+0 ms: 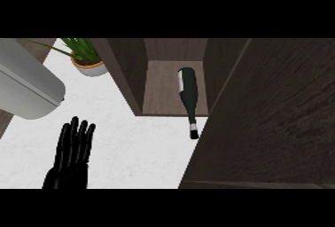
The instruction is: Pick up the wine, place it into the cabinet and close the cabinet
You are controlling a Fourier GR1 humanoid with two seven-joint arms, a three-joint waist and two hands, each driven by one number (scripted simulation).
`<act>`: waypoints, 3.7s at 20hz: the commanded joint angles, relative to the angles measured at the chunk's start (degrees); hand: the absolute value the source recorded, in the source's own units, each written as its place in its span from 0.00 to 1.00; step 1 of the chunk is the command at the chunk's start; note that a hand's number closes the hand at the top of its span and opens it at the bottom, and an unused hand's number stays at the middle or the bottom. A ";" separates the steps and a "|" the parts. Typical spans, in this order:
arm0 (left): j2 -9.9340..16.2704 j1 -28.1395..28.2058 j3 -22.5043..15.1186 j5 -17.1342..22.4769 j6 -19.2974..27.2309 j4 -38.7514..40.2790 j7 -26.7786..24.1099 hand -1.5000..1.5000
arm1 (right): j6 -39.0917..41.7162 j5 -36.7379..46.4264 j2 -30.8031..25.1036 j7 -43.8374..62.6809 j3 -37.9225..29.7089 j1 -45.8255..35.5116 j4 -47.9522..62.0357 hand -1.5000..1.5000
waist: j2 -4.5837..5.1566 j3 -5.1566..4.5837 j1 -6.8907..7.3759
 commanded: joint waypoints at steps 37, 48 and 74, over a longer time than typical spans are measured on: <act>20.33 15.83 34.50 25.43 -32.17 -2.95 0.16 0.00 | -33.10 -22.60 13.64 1.27 -6.49 -82.36 60.84 1.00 | 1.19 -0.05 4.61; 20.99 12.86 38.28 28.49 -33.34 -2.05 2.74 0.00 | -8.71 -49.06 13.65 -0.68 -8.94 -85.59 81.19 1.00 | 1.55 0.05 3.84; 19.74 12.80 37.41 30.97 -35.52 -5.16 6.80 0.00 | -5.29 -39.50 3.25 -24.82 -16.09 -83.72 103.65 1.00 | 2.52 0.02 -0.92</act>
